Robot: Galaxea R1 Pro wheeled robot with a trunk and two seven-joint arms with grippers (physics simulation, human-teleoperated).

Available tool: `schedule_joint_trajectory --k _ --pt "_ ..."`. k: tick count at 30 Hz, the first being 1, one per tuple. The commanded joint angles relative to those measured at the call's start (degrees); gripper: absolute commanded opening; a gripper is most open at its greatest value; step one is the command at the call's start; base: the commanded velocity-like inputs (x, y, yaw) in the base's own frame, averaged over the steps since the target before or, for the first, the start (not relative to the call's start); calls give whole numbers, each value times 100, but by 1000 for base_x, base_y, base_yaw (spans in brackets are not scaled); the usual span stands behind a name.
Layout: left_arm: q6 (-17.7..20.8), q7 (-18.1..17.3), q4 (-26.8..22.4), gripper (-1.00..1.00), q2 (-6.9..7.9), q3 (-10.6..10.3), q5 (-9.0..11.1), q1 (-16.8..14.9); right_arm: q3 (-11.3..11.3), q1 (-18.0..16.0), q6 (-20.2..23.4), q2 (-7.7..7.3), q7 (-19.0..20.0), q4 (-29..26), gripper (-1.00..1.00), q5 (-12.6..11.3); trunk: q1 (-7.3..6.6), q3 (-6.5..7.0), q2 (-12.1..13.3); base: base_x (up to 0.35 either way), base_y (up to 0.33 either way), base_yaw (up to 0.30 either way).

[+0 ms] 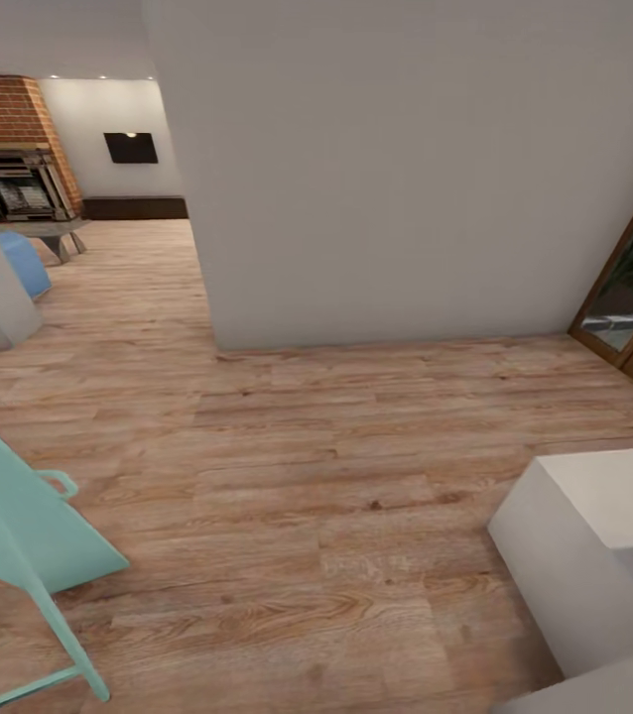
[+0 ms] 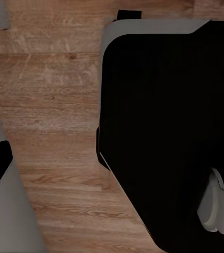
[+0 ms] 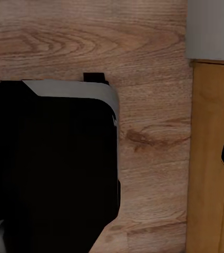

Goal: Move the two storage containers from the living room to the garage. In the garage, place one container on the floor and stack the other container on top of it (either order is fine).

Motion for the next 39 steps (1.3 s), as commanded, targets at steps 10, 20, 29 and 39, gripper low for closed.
schedule_joint_trajectory --k 10,20,29,39 --pt "23 22 -4 100 -2 -49 50 -3 46 -3 -24 6 3 16 100 -46 5 -8 -7 322 0 147" --pt "23 22 -4 100 -2 -49 50 -3 46 -6 -25 6 -1 16 100 -46 5 -8 -7 322 0 266" --pt "23 21 -4 100 -2 -49 50 -3 46 -4 -25 6 0 16 100 -46 5 -8 -7 322 0 247" --pt "23 22 -4 100 -2 -49 50 -3 46 -6 -26 6 4 16 100 -46 5 -8 -7 322 0 36"
